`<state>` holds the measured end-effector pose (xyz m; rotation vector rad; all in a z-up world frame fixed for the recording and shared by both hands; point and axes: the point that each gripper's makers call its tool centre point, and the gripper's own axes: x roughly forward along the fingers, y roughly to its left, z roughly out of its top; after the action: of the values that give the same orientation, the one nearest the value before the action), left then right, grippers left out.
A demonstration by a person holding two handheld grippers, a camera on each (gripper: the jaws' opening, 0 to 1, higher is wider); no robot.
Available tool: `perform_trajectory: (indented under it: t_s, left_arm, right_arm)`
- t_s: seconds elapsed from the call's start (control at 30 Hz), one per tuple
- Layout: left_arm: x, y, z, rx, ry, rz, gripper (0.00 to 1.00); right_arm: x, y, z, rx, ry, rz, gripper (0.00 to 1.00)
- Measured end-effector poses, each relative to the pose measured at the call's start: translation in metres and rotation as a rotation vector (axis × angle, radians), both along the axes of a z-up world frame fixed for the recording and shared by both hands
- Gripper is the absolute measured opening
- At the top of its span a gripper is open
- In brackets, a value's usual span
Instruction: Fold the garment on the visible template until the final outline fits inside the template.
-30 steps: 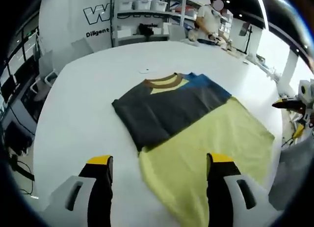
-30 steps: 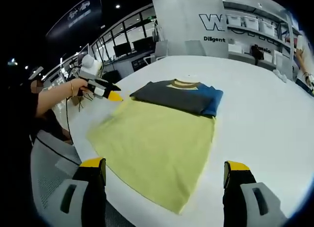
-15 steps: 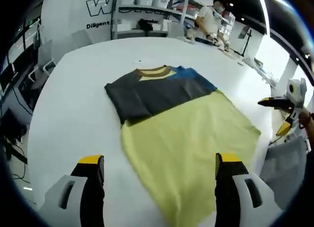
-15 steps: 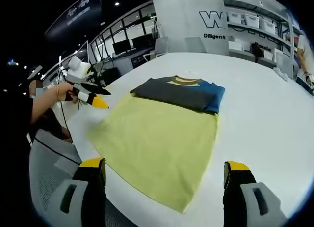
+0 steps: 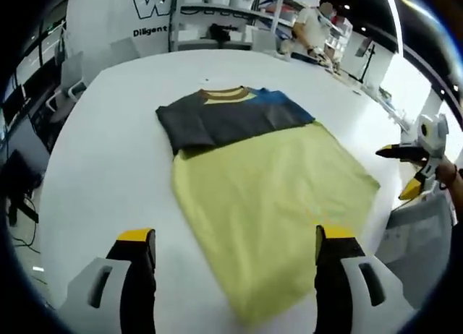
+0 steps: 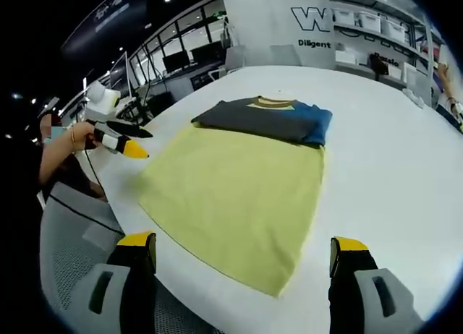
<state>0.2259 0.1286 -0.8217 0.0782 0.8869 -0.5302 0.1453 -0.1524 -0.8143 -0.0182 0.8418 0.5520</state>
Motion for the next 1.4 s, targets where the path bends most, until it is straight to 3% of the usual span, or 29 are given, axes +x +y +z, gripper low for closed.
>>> perform_trajectory:
  t_s: [0.23, 0.37, 0.5, 0.6, 0.77, 0.93, 1.03, 1.13, 1.27, 1.4]
  left_arm:
    - [-0.027, 0.004, -0.006, 0.012, 0.025, 0.002, 0.88]
    - [-0.042, 0.006, -0.014, 0.031, 0.046, -0.009, 0.84]
    - [-0.056, 0.005, -0.022, 0.048, 0.066, -0.023, 0.82]
    - [-0.062, 0.005, -0.023, 0.048, 0.067, -0.029, 0.73]
    - [-0.069, 0.008, -0.028, 0.051, 0.089, -0.004, 0.70]
    - [-0.074, 0.009, -0.030, 0.050, 0.108, 0.021, 0.59]
    - [-0.080, 0.011, -0.035, 0.073, 0.137, 0.031, 0.50]
    - [-0.085, 0.007, -0.038, 0.069, 0.162, 0.026, 0.45]
    - [-0.086, 0.012, -0.038, 0.085, 0.159, 0.056, 0.42]
    - [-0.087, 0.014, -0.038, 0.078, 0.172, 0.075, 0.36]
  right_arm:
    - [-0.004, -0.013, -0.011, -0.069, 0.017, -0.006, 0.96]
    - [-0.006, -0.014, -0.016, -0.062, 0.028, -0.011, 0.93]
    - [-0.008, -0.016, -0.020, -0.076, 0.041, -0.017, 0.87]
    - [-0.010, -0.019, -0.023, -0.079, 0.056, -0.028, 0.78]
    - [-0.015, -0.023, -0.028, -0.104, 0.077, -0.014, 0.71]
    - [-0.019, -0.025, -0.032, -0.111, 0.098, -0.031, 0.57]
    - [-0.021, -0.034, -0.041, -0.127, 0.158, -0.115, 0.37]
    - [-0.022, -0.037, -0.045, -0.167, 0.155, -0.089, 0.23]
    - [-0.025, -0.035, -0.048, -0.147, 0.185, -0.110, 0.22]
    - [-0.025, -0.038, -0.052, -0.172, 0.191, -0.101, 0.14]
